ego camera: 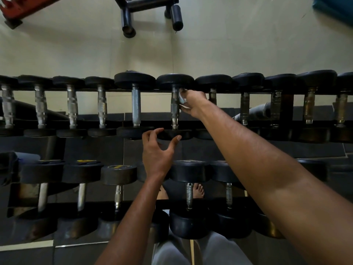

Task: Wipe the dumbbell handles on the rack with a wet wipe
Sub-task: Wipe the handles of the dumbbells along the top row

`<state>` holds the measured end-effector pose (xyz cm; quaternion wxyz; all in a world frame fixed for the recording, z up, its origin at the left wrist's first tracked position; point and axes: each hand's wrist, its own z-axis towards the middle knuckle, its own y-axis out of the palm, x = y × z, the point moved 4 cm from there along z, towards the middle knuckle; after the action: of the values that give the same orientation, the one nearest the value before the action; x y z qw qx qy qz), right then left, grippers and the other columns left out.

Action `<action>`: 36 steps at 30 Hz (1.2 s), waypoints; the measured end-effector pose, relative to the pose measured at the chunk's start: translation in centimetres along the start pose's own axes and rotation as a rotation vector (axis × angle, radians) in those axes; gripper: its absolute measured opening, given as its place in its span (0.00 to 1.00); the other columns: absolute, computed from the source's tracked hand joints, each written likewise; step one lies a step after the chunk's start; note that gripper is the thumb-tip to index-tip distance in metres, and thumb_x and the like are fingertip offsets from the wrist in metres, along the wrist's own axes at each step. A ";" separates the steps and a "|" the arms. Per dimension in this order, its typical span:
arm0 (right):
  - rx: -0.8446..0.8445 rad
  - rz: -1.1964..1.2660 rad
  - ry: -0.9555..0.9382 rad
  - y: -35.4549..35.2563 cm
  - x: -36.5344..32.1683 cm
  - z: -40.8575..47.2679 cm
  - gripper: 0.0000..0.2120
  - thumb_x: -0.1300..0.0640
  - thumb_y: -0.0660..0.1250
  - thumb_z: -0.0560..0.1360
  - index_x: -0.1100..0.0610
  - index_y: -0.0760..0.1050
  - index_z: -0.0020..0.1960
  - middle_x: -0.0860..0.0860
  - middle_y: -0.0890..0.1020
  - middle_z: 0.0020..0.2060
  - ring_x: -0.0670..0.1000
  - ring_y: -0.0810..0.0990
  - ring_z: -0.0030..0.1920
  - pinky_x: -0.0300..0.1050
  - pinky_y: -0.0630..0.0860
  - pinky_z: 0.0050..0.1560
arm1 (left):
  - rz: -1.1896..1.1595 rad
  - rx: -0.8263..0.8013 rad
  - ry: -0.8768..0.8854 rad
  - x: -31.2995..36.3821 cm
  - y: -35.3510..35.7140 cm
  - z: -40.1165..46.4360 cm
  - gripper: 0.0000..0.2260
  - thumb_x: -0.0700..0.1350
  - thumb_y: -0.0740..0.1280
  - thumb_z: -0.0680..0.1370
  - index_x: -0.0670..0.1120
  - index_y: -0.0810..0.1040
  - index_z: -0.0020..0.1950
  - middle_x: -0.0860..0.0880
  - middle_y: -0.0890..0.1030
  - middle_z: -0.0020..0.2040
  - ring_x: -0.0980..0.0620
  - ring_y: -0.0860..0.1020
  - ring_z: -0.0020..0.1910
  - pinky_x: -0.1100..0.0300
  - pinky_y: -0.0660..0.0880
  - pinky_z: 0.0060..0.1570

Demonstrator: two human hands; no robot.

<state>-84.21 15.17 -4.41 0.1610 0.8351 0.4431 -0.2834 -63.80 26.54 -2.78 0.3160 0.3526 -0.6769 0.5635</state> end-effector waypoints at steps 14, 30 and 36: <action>-0.079 -0.397 0.098 -2.4 1.3 -1.5 0.14 0.52 0.76 0.79 0.59 0.81 0.59 0.55 0.84 0.57 0.52 0.84 0.55 0.45 0.85 0.55 | -0.003 -0.017 0.002 -0.2 0.0 0.1 0.26 0.64 0.78 0.74 0.53 0.78 0.66 0.57 0.70 0.62 0.67 0.75 0.53 0.77 0.71 0.45; -0.026 -1.188 -0.864 0.1 -4.7 -5.3 0.09 0.51 0.75 0.79 0.48 0.86 0.59 0.44 0.88 0.49 0.43 0.83 0.43 0.43 0.81 0.49 | 0.009 -0.022 -0.007 0.0 -0.1 0.1 0.26 0.65 0.79 0.73 0.55 0.77 0.65 0.58 0.69 0.61 0.66 0.75 0.51 0.76 0.70 0.41; -0.017 -1.648 -1.139 3.1 -4.6 -5.4 0.22 0.66 0.63 0.82 0.47 0.83 0.68 0.53 0.89 0.53 0.59 0.87 0.52 0.54 0.83 0.52 | 0.009 -0.016 -0.003 -0.4 0.0 0.1 0.27 0.66 0.78 0.74 0.55 0.76 0.67 0.58 0.69 0.62 0.65 0.74 0.51 0.74 0.71 0.41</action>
<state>-81.93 13.31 2.77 0.1086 0.0059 0.7425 -0.6609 -63.60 26.53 -3.14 0.3151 0.3480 -0.6834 0.5590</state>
